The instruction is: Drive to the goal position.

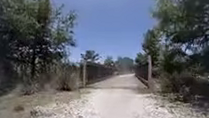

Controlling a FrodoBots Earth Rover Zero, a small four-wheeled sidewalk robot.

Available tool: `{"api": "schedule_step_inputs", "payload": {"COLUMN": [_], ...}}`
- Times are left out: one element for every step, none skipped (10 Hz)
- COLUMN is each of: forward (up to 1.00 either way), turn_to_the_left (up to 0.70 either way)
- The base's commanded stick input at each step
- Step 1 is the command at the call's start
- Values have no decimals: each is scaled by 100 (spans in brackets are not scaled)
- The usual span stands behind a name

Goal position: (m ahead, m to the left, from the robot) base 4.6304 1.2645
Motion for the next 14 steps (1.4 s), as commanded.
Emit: {"api": "schedule_step_inputs", "payload": {"forward": [30, 30, 30, 30, 30, 30, 30, 30, 30, 30, 30, 30, 30, 30], "turn_to_the_left": [0, 0, 0, 0, 0, 0, 0, 0, 0, 0, 0, 0, 0, 0]}}
